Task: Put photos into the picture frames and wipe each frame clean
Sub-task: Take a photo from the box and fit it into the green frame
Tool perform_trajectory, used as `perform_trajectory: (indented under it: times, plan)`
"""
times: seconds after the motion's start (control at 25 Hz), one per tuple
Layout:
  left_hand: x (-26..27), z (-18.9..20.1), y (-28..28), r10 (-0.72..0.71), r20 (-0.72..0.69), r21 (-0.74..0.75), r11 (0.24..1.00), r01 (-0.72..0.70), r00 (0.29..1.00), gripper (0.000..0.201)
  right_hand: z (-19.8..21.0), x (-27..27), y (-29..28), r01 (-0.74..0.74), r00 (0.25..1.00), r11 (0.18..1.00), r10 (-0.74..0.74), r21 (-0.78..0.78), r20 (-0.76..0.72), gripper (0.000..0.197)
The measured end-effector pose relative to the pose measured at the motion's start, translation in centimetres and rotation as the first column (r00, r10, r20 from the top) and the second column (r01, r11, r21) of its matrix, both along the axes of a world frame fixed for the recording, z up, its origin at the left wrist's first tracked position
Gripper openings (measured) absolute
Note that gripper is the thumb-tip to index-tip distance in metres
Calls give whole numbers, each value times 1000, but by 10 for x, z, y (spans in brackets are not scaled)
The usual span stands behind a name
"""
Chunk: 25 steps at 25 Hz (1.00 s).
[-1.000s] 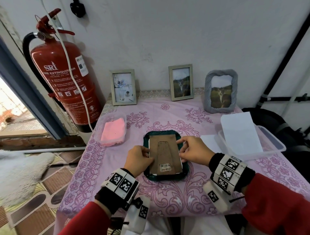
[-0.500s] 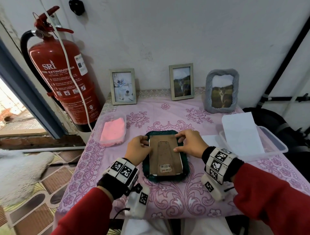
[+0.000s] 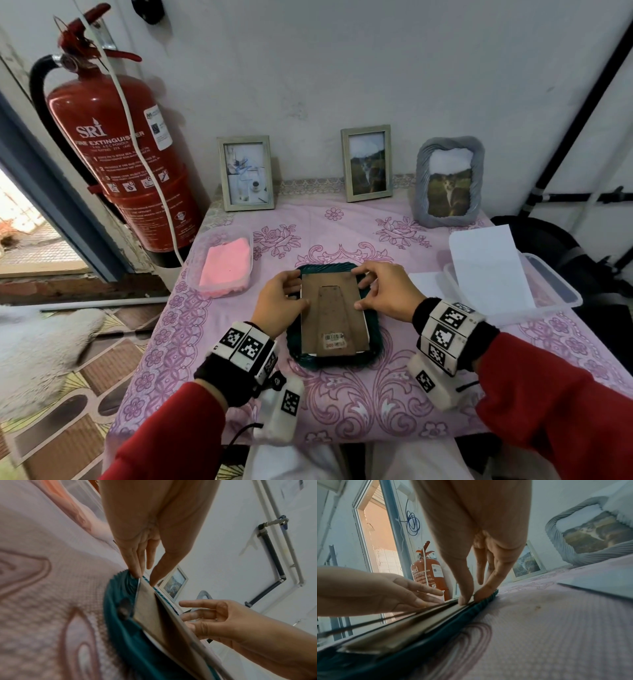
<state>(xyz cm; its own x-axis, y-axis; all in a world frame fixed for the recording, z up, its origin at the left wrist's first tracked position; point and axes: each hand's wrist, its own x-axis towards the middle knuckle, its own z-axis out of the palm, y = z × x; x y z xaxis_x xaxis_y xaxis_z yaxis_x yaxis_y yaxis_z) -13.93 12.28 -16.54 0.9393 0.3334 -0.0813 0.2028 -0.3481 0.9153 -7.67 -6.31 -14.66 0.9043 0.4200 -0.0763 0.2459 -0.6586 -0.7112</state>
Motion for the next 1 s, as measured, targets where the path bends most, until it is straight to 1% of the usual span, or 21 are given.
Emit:
perform_trajectory:
  times: [0.12,0.2,0.28,0.36,0.4,0.52,0.6,0.68,0.76,0.88,0.92,1.0]
  plan:
    - [-10,1,4,32,0,90,995,-32,999,41,3,-8,-7,16,1000,1000,-16,7,-6,39]
    - [-18,0,6,20,-36,129,991,-15,999,37,5,-16,-12,-12,999,1000,11,-25,-52,30]
    - [-25,0,6,-2,-55,196,981,12,998,33,7,-25,-15,-42,995,998,38,-42,-96,30]
    - [-30,0,3,-29,-74,280,959,49,997,30,7,-30,-15,-65,993,997,59,-52,-105,34]
    - [-32,0,1,-41,-86,290,955,64,996,29,7,-32,-14,-72,993,996,66,-57,-100,36]
    - [-36,0,-3,-25,-87,227,973,44,996,29,5,-35,-12,-75,993,996,70,-55,-99,43]
    - [-36,-2,-2,-5,-68,192,981,18,998,31,4,-34,-12,-80,992,996,75,-42,-106,44]
    - [-35,-5,0,-13,-56,217,976,25,998,30,2,-33,-13,-79,990,996,75,-29,-118,41]
    - [-34,-5,0,-12,-53,239,971,25,998,28,1,-29,-13,-61,991,998,58,-23,-117,34]
    - [-27,0,2,32,-11,231,973,-28,999,27,1,-14,-11,15,999,1000,-16,-15,-47,22]
    - [-22,2,4,41,14,261,964,-43,999,27,1,-7,-10,39,999,999,-39,-25,-19,21]
    - [-9,5,9,30,33,371,928,-40,999,28,2,9,-6,81,996,995,-79,-60,33,21]
